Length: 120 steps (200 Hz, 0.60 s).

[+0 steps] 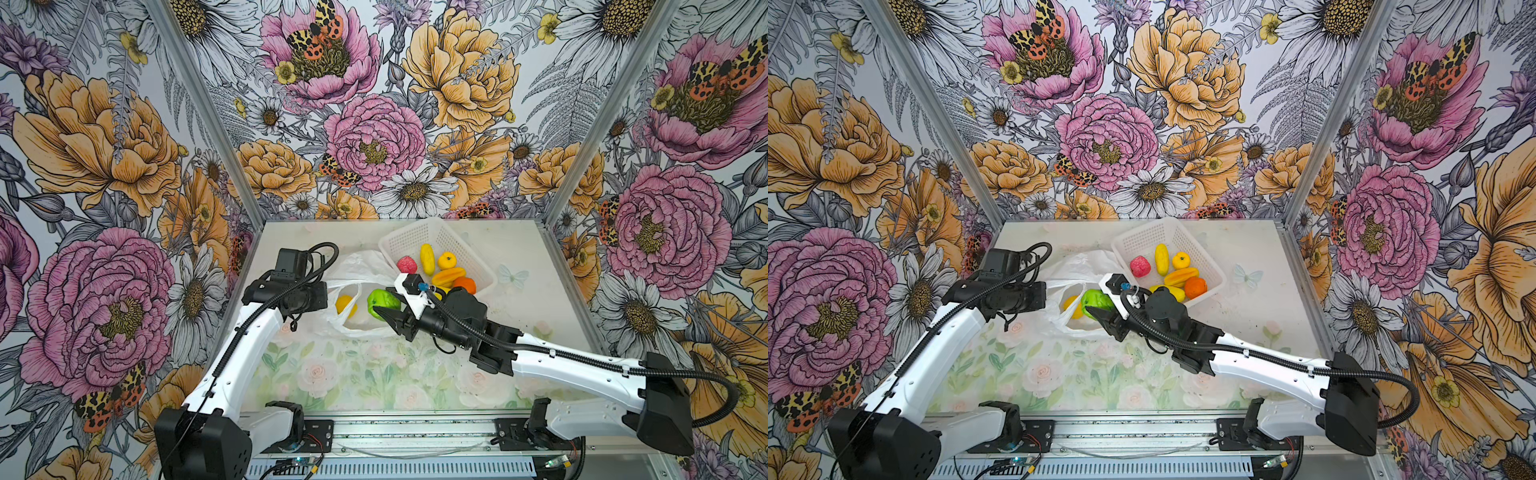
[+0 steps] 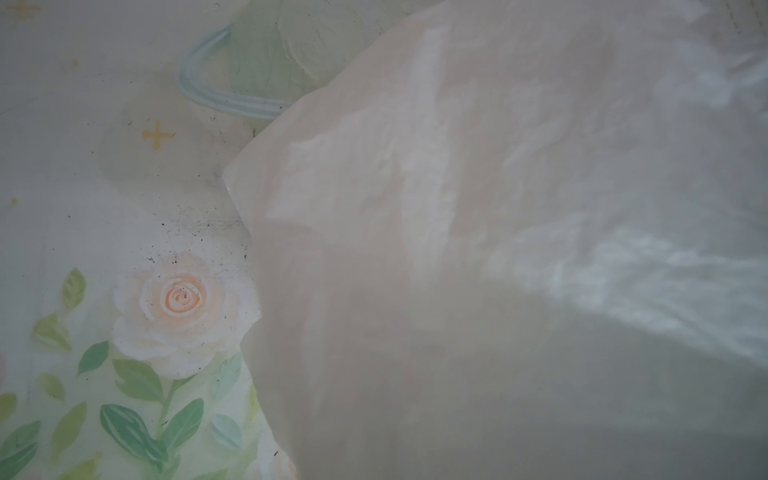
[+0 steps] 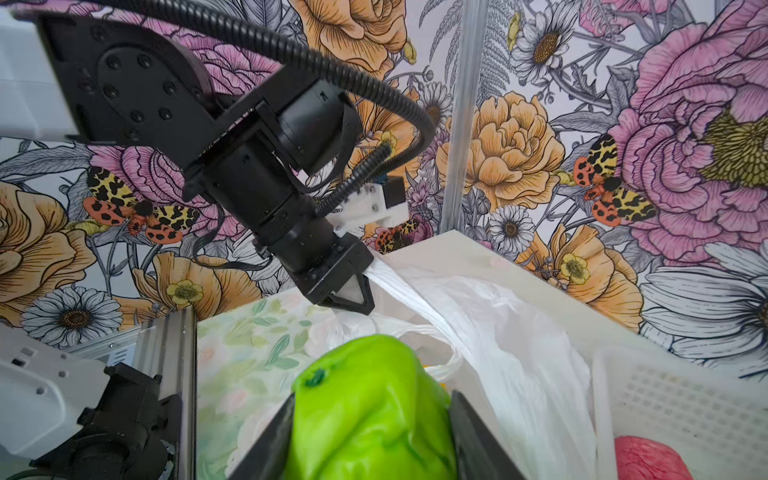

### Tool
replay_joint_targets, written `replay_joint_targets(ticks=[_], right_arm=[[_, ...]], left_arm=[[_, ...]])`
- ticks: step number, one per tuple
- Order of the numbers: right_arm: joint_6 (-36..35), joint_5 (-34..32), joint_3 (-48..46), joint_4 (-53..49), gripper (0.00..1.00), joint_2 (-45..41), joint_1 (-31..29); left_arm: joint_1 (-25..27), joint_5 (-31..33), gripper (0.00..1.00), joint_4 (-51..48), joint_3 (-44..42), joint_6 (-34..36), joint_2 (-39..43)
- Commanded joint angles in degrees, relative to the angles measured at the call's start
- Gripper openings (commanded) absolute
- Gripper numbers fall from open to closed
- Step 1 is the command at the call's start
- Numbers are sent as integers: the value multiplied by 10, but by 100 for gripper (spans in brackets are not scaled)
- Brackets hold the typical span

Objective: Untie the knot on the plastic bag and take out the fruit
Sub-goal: 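Lift the green fruit out of the bag with the right gripper over the basket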

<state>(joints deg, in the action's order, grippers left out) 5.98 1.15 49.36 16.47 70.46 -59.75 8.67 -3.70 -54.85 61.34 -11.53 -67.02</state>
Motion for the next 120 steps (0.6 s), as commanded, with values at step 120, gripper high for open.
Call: replay_joint_targets(ticks=[120], right_arm=[[107, -151, -159, 55, 20, -167, 238]], left_arm=[[2, -4, 0, -1, -8, 4, -3]])
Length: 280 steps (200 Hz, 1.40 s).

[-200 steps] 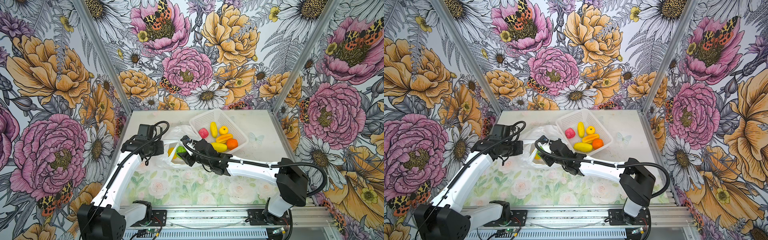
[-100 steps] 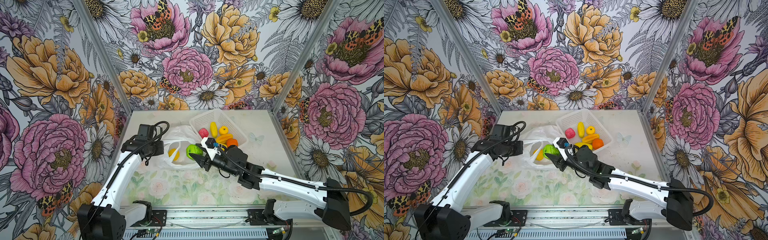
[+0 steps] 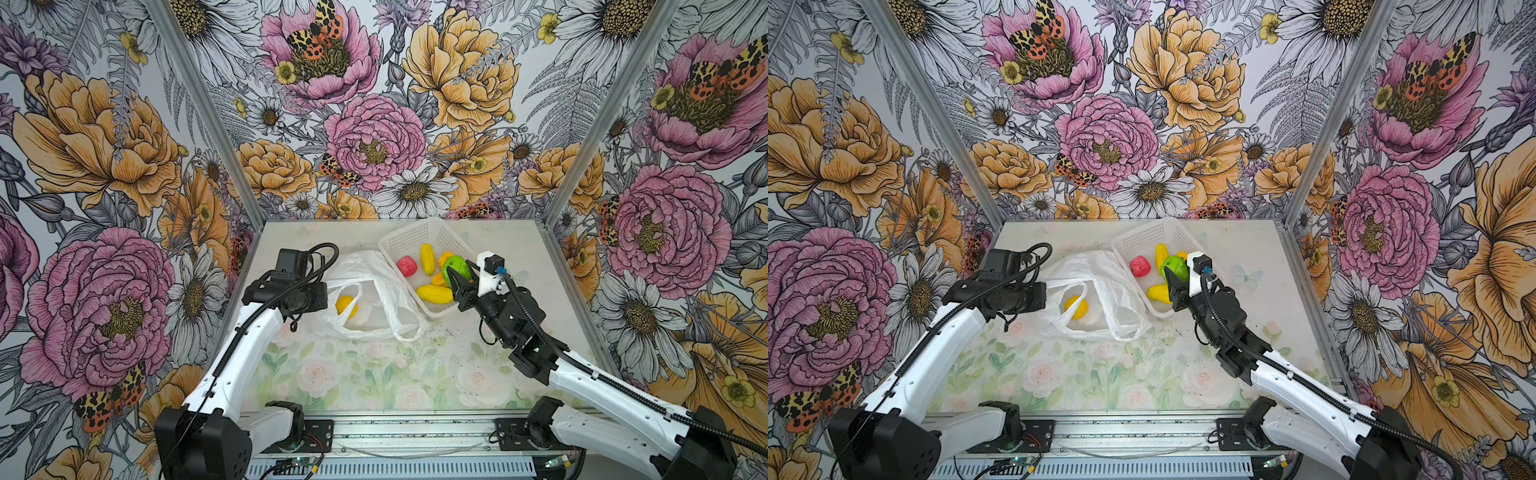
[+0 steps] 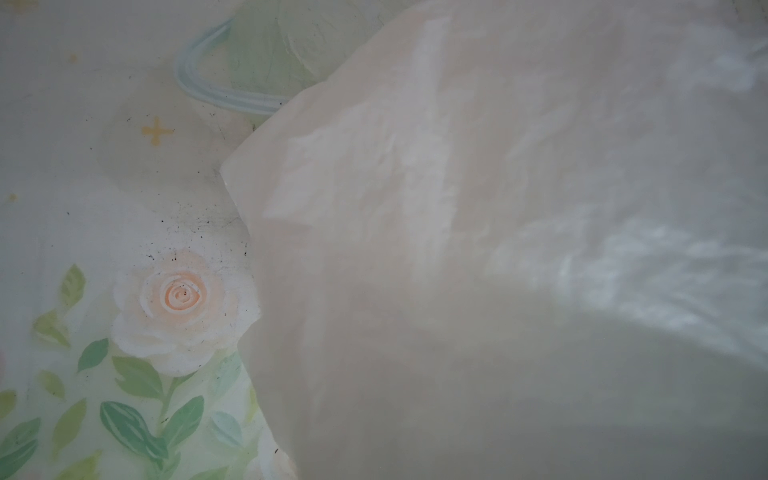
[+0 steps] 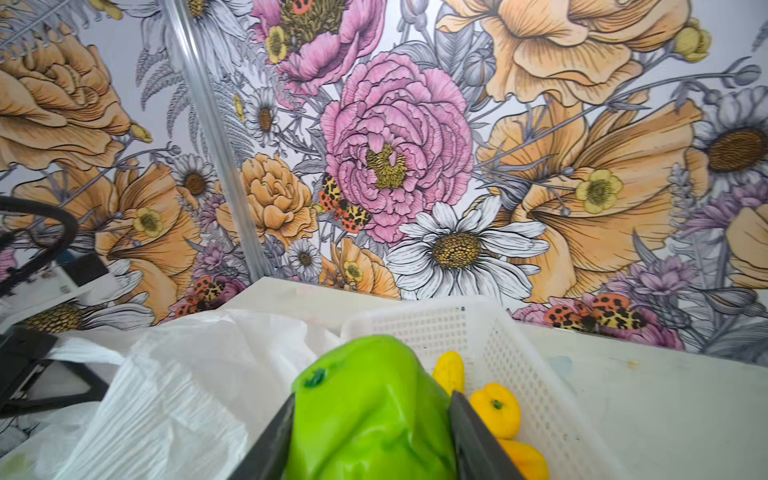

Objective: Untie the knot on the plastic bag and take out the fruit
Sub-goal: 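Lift the green fruit out of the bag with the right gripper over the basket, then lower the green fruit into the basket and open the right gripper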

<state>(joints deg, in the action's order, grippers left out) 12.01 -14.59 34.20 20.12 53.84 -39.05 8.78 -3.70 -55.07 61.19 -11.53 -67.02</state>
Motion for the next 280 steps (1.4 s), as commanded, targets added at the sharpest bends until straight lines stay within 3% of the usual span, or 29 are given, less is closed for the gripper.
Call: replay_joint_targets(ticks=[1, 35, 83, 160, 196, 216, 256, 280], right_arm=[[47, 8, -8, 18, 20, 0, 32], [92, 43, 14, 0, 21, 57, 90], [150, 152, 87, -40, 21, 209, 171], [165, 222, 159, -46, 21, 371, 208], [162, 280, 213, -67, 28, 444, 211], [163, 287, 237, -81, 34, 479, 211], [154, 286, 235, -77, 67, 490, 212], [146, 283, 220, -66, 77, 471, 213]], left_arm=[[1, -4, 0, 1, -6, 4, -3], [1, -4, 0, 1, -6, 4, -2], [2, -3, 0, 1, -6, 4, -3], [1, -3, 0, 1, -6, 4, -6], [1, -4, 0, 1, -5, 4, -7], [0, -4, 0, 1, -6, 4, -7], [0, -4, 0, 1, -6, 4, -7], [0, -5, 0, 1, -5, 4, -8]])
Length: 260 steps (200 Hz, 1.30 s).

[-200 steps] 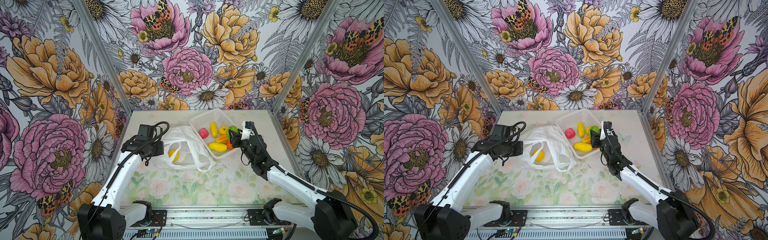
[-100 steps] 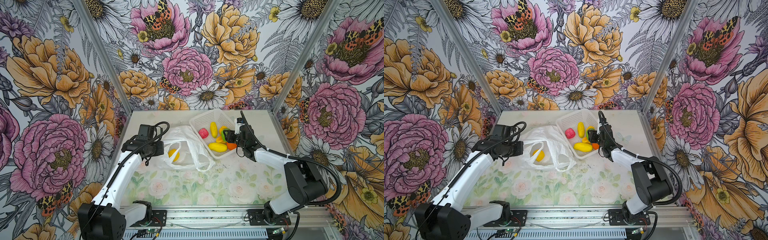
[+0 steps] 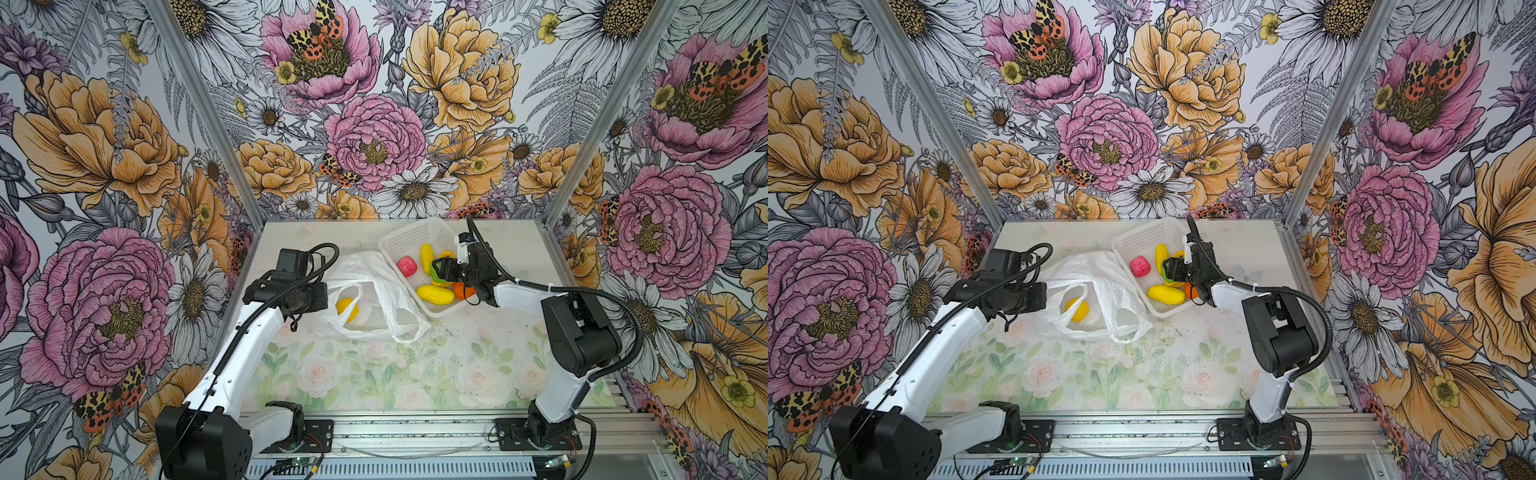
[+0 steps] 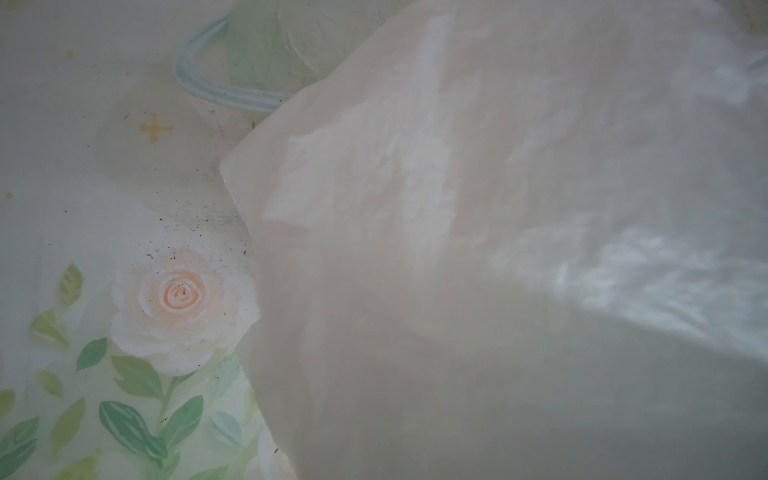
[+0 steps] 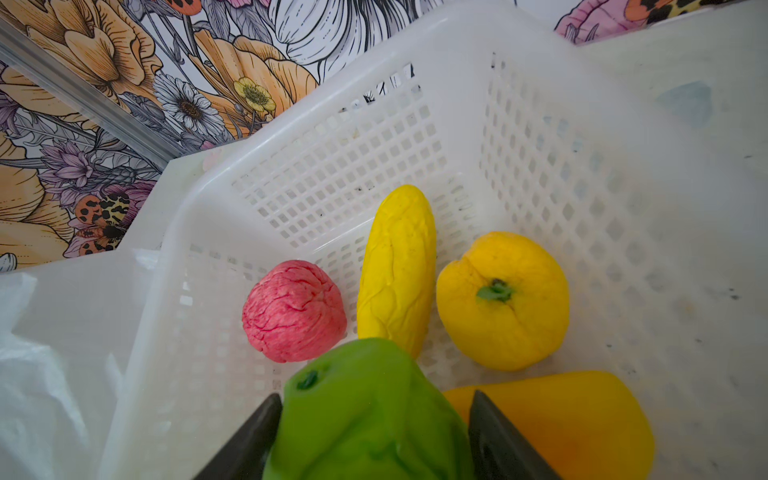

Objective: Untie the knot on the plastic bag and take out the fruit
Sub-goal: 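Lower the green fruit into the basket and open the right gripper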

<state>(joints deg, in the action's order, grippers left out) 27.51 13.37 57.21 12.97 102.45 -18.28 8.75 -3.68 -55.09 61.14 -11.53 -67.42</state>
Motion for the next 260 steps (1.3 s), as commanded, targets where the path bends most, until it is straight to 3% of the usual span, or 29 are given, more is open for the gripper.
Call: replay_joint_targets(ticks=[1, 25, 48, 65, 111, 175, 205, 225, 260], right_arm=[[-9, 3, -11, 5, 77, -15, 4], [-12, 11, -27, 20, 79, -36, 4], [-11, 46, -36, 45, 69, -43, 2], [-15, 65, -24, 42, 68, -34, -7], [-31, 33, 35, -28, 80, 22, -23], [-52, -16, 40, -51, 76, 14, -34], [-66, -29, 29, -47, 67, -8, -49], [-75, -41, 14, -46, 55, -39, -60], [-86, -70, -75, 2, 45, -189, -81]], left_arm=[[0, -5, 0, 1, -5, 4, -4], [0, -4, 0, 2, -5, 4, -4], [0, -4, 0, 2, -5, 4, -4], [0, -5, 0, 2, -5, 4, -4], [1, -4, 0, 2, -5, 5, -4], [1, -6, 0, 1, -5, 5, -6], [1, -5, 0, 2, -5, 5, -6], [1, -5, 0, 2, -5, 5, -7], [2, -9, 0, 2, -6, 6, -3]])
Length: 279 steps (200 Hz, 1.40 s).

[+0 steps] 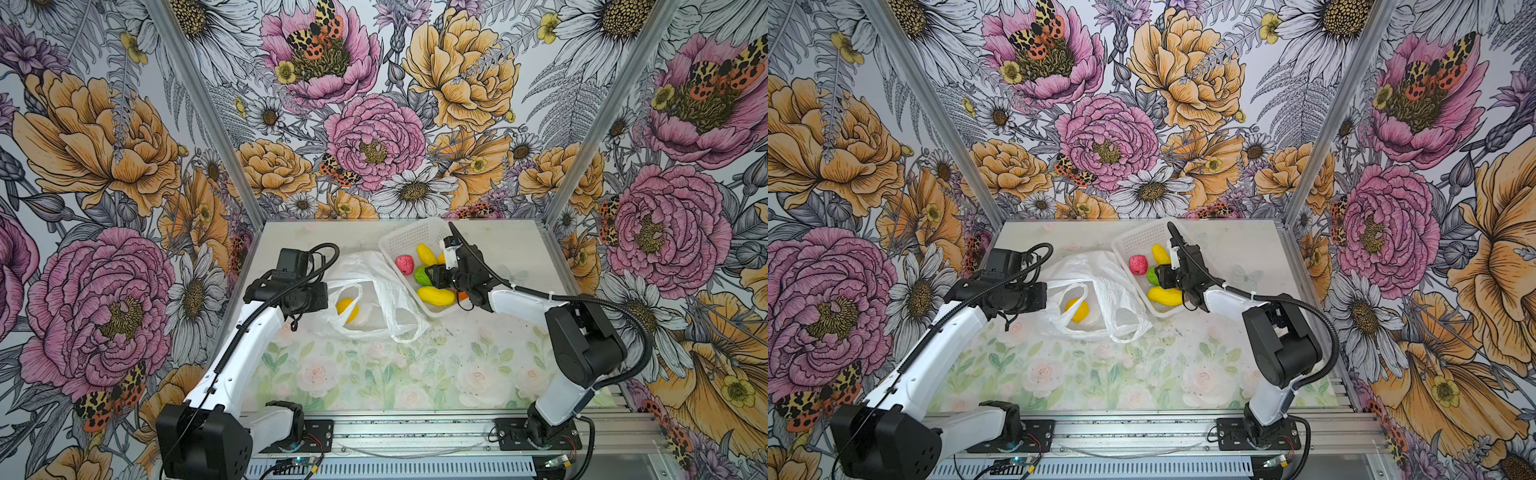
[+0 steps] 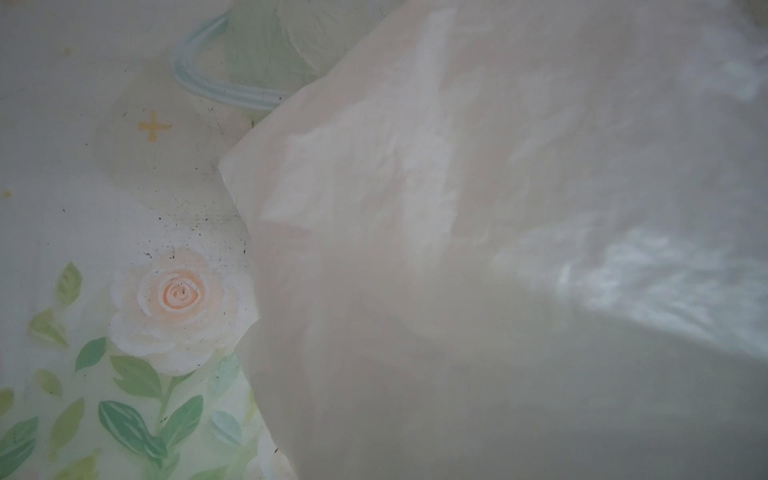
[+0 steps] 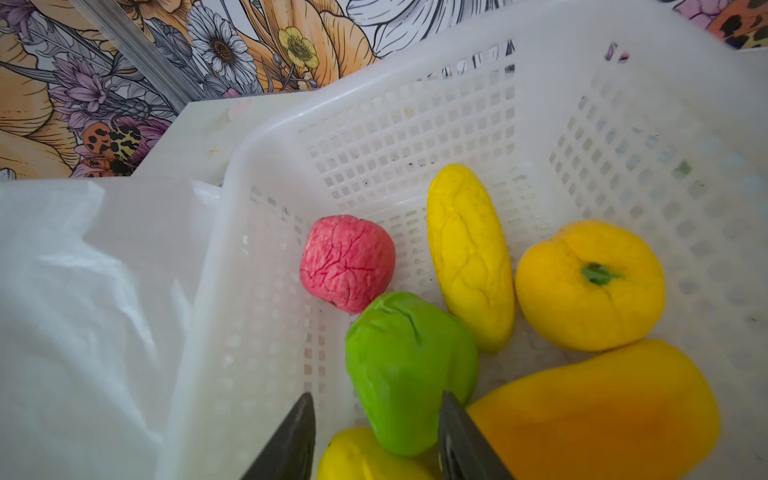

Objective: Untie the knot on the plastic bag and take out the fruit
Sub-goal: 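Lower the green fruit into the basket and open the right gripper, then move the right gripper back over the bag opening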

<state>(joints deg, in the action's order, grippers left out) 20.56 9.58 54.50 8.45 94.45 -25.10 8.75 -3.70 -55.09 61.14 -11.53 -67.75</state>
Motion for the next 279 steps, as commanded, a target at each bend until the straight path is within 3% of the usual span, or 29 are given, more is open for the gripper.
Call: replay_joint_targets(ticks=[1, 33, 57, 93, 117, 179, 223, 279], right_arm=[[-17, -33, -52, 49, 45, -113, -13], [-65, -24, -129, 97, 36, -270, -67], [-157, 7, -149, 116, 30, -330, -178], [-313, 24, -116, 76, 31, -302, -369], [-367, 16, -72, 34, 30, -238, -428], [-366, -83, 36, -12, 20, -49, -399], [-327, -106, 76, -24, 18, 26, -327], [-341, -79, 119, -54, 20, 100, -317]], left_arm=[[2, -9, 0, 2, -5, 6, 1], [4, -11, 0, 3, -6, 6, 1], [5, -9, 0, 3, -5, 6, -1], [7, -8, 0, 3, -6, 6, 0], [7, -7, 0, 2, -5, 6, 0], [12, -6, 0, 2, -5, 5, 3], [15, -6, 0, 3, -5, 5, 1], [18, -7, 0, 2, -5, 5, -2]])
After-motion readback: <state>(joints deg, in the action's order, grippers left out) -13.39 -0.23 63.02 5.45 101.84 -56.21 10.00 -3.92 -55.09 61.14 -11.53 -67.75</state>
